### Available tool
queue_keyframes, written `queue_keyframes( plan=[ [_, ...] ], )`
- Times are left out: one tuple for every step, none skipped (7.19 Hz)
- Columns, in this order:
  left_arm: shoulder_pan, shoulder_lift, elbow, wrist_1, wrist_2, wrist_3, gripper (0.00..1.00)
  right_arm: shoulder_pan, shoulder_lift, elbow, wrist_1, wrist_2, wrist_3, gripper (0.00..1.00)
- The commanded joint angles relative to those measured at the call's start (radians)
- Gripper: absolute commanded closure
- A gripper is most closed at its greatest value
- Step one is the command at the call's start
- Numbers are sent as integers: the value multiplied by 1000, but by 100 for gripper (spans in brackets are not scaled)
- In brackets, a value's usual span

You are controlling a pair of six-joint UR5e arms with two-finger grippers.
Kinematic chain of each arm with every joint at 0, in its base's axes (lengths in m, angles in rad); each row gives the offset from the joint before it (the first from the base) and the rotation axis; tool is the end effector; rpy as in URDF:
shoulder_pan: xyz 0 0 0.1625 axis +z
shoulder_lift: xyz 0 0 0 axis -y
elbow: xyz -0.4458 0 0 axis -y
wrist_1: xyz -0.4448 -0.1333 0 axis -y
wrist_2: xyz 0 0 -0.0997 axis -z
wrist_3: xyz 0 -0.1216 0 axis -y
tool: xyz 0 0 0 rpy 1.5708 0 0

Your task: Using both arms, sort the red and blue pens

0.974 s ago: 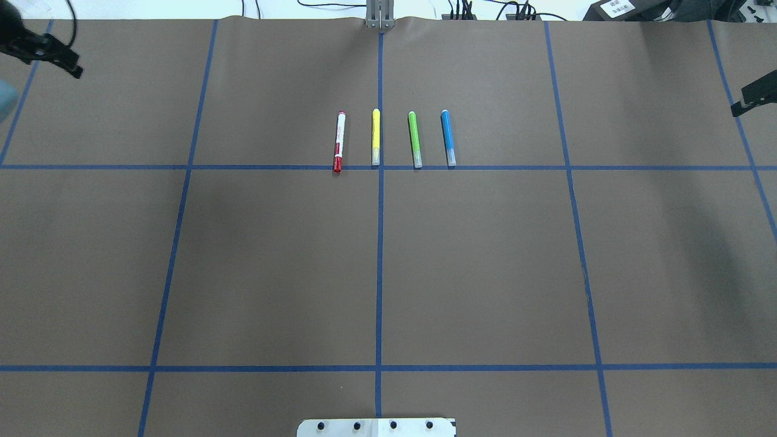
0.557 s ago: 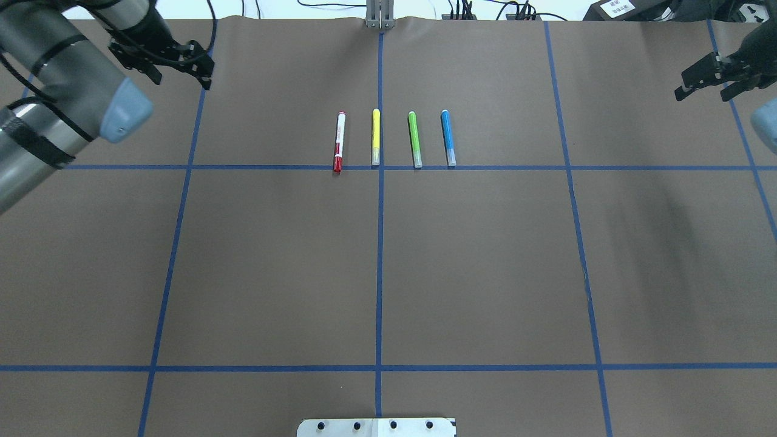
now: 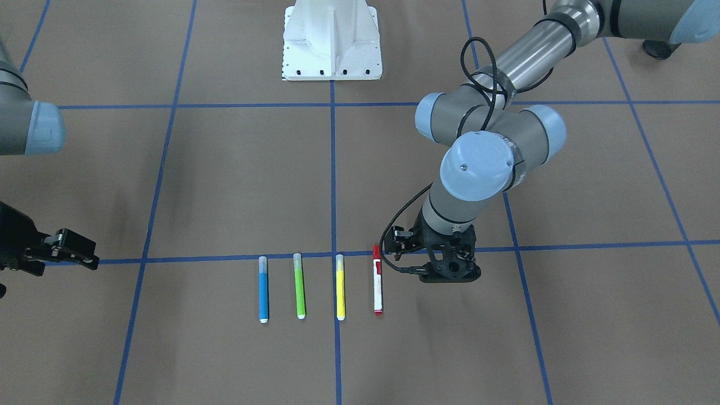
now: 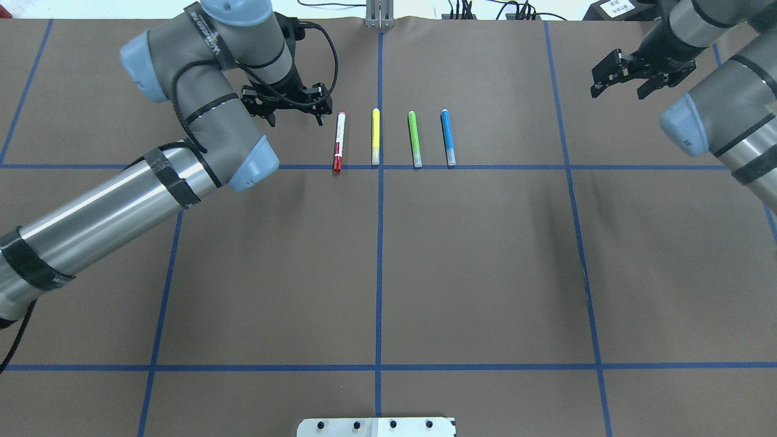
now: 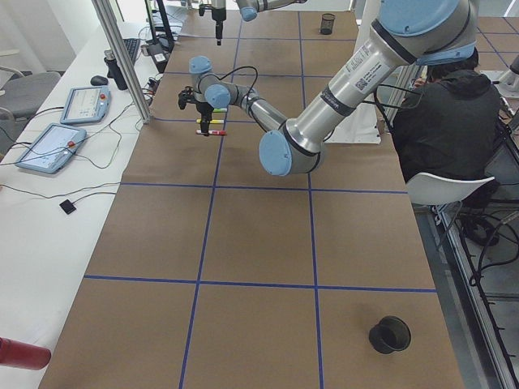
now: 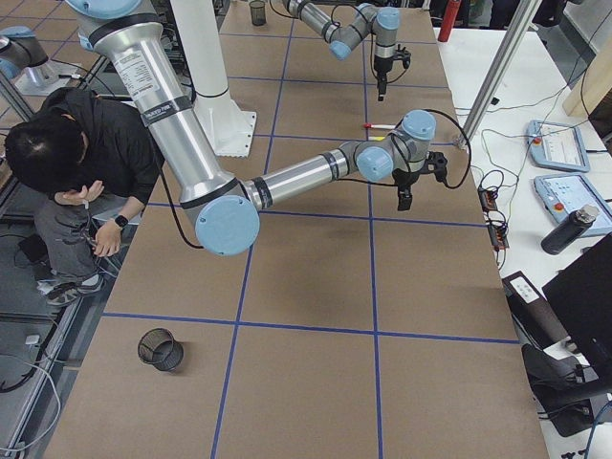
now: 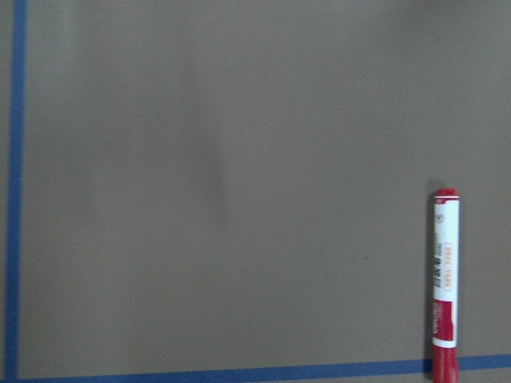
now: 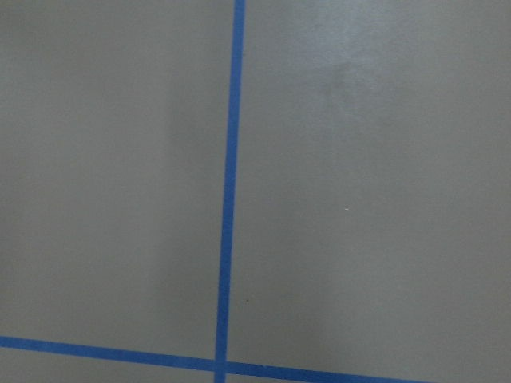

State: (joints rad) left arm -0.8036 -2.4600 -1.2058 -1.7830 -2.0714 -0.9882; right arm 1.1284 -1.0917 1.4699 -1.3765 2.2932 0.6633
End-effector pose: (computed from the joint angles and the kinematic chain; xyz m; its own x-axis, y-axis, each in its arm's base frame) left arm 0.5546 -0.6832 0.2328 0.6538 0.0174 -0.7565 0.0576 0.9957 0.0726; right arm -0.2742 -0.7023 0.4165 0.6350 -0.0404 0.7715 -0.0395 0.9956 0.0847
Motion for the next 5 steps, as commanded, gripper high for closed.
queue_keyframes(
  plan=[
    [88, -51, 78, -61, 100, -29, 0, -38, 32, 0, -1, -9, 42, 0],
    [107, -57, 133, -147, 115, -62, 0, -59, 32, 0, 7, -12, 94, 0],
    [113, -66, 161, -169, 116, -73, 3, -68, 50, 0, 5, -12, 110, 0],
    [113, -70, 173, -171, 116, -72, 7, -76, 52, 0, 5, -12, 111, 0],
    [112, -70, 183, -171, 116, -73, 12, -76, 52, 0, 5, -20, 110, 0]
  ],
)
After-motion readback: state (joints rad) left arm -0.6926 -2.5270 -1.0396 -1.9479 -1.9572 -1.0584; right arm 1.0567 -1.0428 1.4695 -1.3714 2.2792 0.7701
